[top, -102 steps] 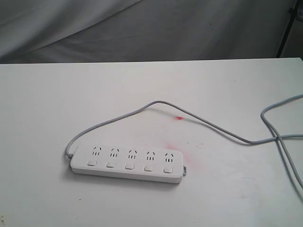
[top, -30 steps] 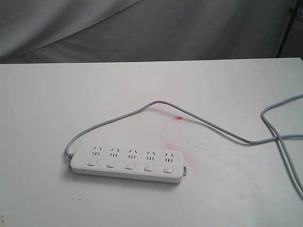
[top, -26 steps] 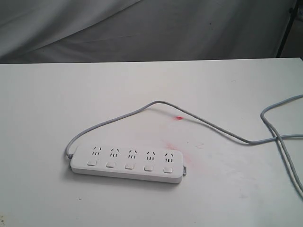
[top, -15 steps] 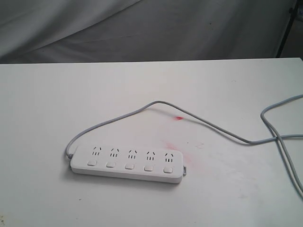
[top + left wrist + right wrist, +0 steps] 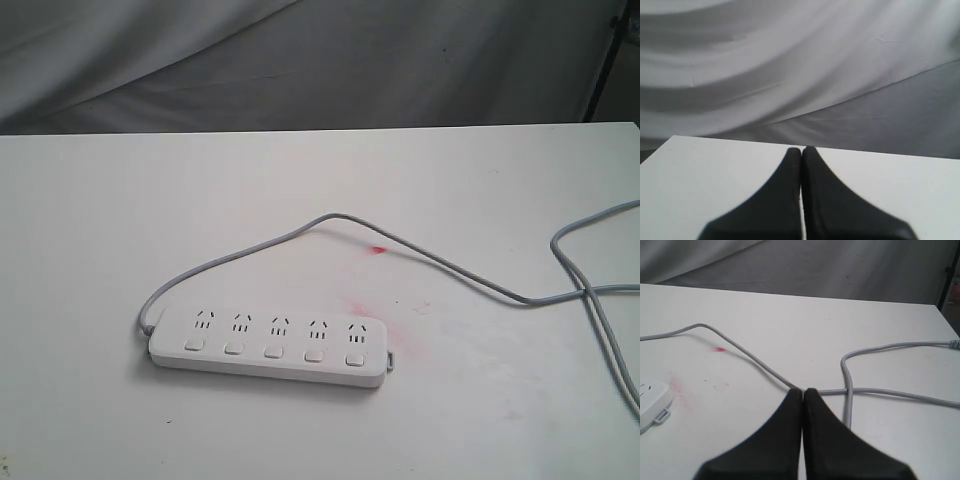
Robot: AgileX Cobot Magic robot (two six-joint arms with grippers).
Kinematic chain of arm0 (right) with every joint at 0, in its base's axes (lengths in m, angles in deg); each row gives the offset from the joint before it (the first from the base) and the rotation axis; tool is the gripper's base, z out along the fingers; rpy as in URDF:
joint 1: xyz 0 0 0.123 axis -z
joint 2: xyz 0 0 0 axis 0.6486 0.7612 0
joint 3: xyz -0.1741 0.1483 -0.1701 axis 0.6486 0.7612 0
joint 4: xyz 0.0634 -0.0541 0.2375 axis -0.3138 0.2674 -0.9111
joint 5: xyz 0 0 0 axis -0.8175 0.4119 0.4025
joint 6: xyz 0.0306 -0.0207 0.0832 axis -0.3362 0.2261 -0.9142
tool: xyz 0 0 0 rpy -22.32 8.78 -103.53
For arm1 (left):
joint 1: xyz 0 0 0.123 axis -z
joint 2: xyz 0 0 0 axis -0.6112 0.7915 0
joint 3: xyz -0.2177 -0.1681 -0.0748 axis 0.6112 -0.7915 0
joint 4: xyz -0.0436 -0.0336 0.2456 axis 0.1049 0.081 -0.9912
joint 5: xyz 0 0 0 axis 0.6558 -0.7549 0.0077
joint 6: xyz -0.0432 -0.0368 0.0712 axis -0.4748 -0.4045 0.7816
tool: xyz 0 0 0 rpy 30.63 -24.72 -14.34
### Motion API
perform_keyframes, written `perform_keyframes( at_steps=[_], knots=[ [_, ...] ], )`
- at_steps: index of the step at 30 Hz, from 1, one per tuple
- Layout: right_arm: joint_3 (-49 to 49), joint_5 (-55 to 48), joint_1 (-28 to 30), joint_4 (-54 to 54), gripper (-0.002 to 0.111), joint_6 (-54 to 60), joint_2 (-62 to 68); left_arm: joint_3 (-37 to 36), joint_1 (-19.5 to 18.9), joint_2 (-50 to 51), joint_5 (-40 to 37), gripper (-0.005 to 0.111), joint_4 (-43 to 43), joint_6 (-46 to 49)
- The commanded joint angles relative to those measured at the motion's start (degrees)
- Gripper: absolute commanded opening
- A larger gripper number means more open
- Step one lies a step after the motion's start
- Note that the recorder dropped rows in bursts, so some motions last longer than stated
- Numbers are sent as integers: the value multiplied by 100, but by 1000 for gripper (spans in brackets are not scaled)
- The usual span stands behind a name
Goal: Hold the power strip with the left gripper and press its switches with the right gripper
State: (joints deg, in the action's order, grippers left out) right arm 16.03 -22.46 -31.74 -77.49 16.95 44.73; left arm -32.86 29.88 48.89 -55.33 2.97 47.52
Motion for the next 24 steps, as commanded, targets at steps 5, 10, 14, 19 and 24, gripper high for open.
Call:
perform_keyframes(
  at_steps=[5,10,14,19,24],
  knots=[
    [20,11,-18,49,0,6,-31,1006,-20,689,-4,0,534,-14],
    [20,11,-18,49,0,6,-31,1523,-20,1143,-4,0,623,-14],
    [20,11,-18,49,0,6,-31,1919,-20,1505,-4,0,623,-14],
    [20,11,-18,49,0,6,-31,2390,-20,1970,-4,0,623,-14],
    [20,11,-18,49,0,6,-31,2628,-20,2302,-4,0,623,-14]
  ],
)
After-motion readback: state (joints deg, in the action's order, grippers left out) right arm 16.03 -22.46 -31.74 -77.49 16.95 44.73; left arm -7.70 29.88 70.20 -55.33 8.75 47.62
